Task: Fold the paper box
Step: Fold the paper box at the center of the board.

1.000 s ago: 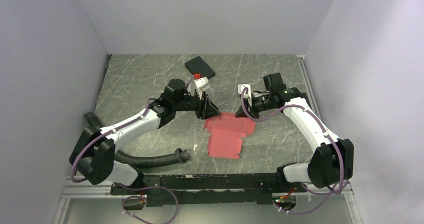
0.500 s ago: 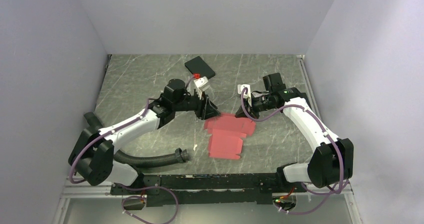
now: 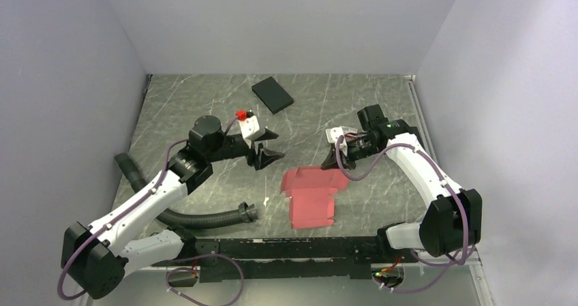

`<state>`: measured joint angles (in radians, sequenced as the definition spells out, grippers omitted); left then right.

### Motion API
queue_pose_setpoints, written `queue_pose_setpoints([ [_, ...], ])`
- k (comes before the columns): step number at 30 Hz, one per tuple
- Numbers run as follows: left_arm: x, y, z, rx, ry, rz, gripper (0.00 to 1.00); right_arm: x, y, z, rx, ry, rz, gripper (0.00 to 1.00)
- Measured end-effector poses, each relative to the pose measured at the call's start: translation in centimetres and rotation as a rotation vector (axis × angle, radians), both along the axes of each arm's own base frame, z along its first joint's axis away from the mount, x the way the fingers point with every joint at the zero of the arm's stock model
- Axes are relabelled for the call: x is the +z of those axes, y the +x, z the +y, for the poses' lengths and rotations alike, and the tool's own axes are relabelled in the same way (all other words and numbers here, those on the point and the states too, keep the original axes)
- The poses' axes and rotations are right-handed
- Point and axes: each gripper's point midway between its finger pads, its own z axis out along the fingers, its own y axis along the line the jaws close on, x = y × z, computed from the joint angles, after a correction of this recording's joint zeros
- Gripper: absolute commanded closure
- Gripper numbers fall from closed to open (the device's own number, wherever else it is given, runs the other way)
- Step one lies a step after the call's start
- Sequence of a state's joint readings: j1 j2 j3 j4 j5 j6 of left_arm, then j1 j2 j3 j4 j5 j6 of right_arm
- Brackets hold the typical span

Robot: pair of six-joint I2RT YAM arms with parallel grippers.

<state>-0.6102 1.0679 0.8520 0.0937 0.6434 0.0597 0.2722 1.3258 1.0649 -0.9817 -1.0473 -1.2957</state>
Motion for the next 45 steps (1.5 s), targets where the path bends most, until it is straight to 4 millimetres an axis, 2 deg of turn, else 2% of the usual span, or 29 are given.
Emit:
queue_pose_setpoints([
  [7, -2.9, -1.7, -0.6, -0.121, 0.068, -0.064, 0.37, 0.1, -1.4, 0.1, 0.077, 0.024, -0.026, 1.0],
  [16, -7.3, -2.8, -2.7, -0.306, 0.092, 0.084, 0.4, 0.1, -1.8, 0.3, 0.109, 0.027, -0.041, 1.0],
  [27, -7.5, -4.0, -4.0, -0.423, 0.059, 0.11, 0.45, 0.1, -1.9, 0.3, 0.111, 0.027, -0.041, 1.0],
  [41, -8.1, -4.9, -5.2, -0.476, 0.068, 0.135, 0.46, 0.1, -1.7, 0.4, 0.091, 0.027, -0.025, 1.0],
  [45, -8.3, -5.0, -5.3, -0.479, 0.072, 0.14, 0.53, 0.2, -1.4, 0.4, 0.08, 0.027, -0.023, 1.0],
])
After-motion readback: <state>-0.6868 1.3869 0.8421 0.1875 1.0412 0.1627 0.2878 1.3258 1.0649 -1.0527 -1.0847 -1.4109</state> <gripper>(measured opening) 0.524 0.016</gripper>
